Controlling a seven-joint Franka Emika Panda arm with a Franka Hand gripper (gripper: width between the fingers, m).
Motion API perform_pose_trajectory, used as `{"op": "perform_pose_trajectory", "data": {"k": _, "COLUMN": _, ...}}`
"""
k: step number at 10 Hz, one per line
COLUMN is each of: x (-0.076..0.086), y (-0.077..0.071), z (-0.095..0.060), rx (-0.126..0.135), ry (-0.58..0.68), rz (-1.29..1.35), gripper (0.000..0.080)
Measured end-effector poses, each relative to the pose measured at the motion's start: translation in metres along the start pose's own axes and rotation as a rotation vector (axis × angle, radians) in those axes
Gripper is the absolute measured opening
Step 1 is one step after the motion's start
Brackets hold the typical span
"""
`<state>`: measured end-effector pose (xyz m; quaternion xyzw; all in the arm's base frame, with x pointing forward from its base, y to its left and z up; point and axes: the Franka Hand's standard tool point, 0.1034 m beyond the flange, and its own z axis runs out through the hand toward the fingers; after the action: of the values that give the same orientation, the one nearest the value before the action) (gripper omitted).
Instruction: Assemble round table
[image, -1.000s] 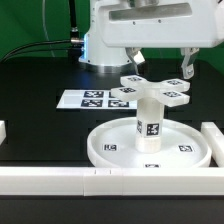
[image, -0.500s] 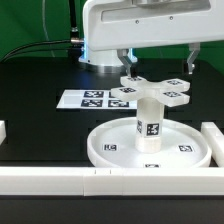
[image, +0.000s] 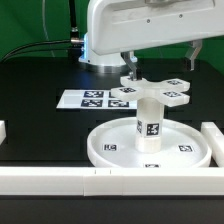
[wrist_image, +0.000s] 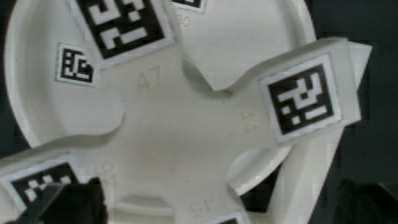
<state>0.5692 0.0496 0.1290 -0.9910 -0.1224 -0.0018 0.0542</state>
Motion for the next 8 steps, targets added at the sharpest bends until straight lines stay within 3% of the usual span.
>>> {"op": "perform_pose_trajectory", "data": {"k": 3, "x": -0.0011, "y": 0.0039, "z": 0.0024, "rx": -0.085, "ry": 0.025, "rz": -0.448, "gripper": 0.0649}}
{"op": "perform_pose_trajectory", "data": {"k": 5, "x": -0.0002, "y": 0.0050, "z": -0.0007, "rx": -0.101, "ry": 0.017, "rz": -0.608, "gripper": 0.0649}}
{"op": "perform_pose_trajectory", "data": {"k": 8, "x": -0.0012, "y": 0.0076, "z": 0.0006, "rx": -0.103, "ry": 0.006, "rz": -0.774, "gripper": 0.0649}}
